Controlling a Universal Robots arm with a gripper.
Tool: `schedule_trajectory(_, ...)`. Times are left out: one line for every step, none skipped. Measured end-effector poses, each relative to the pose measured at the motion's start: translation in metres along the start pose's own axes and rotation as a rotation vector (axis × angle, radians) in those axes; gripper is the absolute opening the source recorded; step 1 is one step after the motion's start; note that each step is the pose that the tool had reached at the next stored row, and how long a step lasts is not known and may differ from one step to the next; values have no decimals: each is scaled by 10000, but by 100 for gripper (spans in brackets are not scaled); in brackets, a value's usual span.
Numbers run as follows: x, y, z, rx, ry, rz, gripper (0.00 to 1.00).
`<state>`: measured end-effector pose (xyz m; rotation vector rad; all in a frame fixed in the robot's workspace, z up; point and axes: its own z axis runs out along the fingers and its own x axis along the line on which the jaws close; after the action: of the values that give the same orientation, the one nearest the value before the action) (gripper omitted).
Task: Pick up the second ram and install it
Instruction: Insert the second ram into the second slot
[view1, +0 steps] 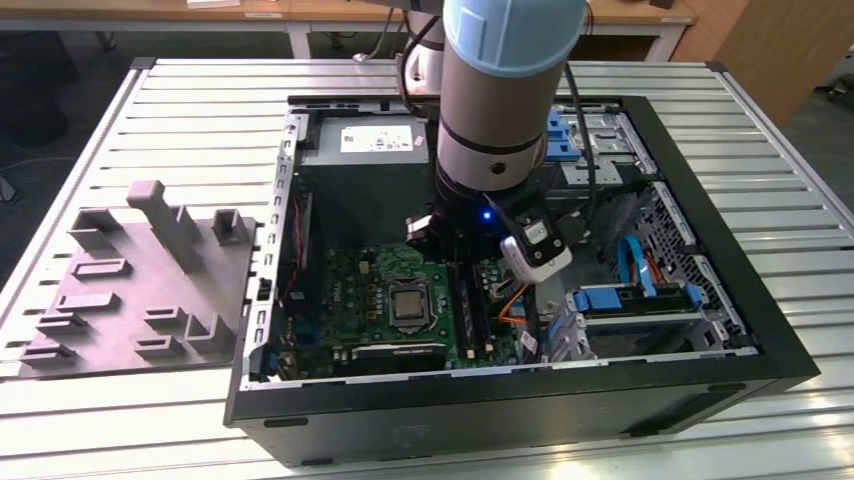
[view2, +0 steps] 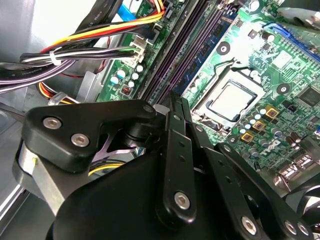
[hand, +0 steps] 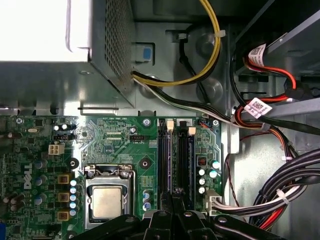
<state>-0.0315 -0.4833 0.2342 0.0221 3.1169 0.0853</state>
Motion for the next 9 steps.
schedule_trajectory(0,-2,3,-1,-1,1,11)
schedule_trajectory(0,-3,4,0,0,1,11)
schedule_trajectory(-1,-3,6,2,1,1,11)
schedule_trajectory(-4,-3,9,2,1,-1,11)
schedule_trajectory(-8,-3,13,2,0,-1,11)
schedule_trajectory(-13,-4,16,2,0,0,11)
schedule_trajectory(-17,-3,20,0,0,-1,11)
schedule_trajectory(-17,-4,24,0,0,-1,11)
schedule_trajectory(-17,-5,29,0,0,0,11)
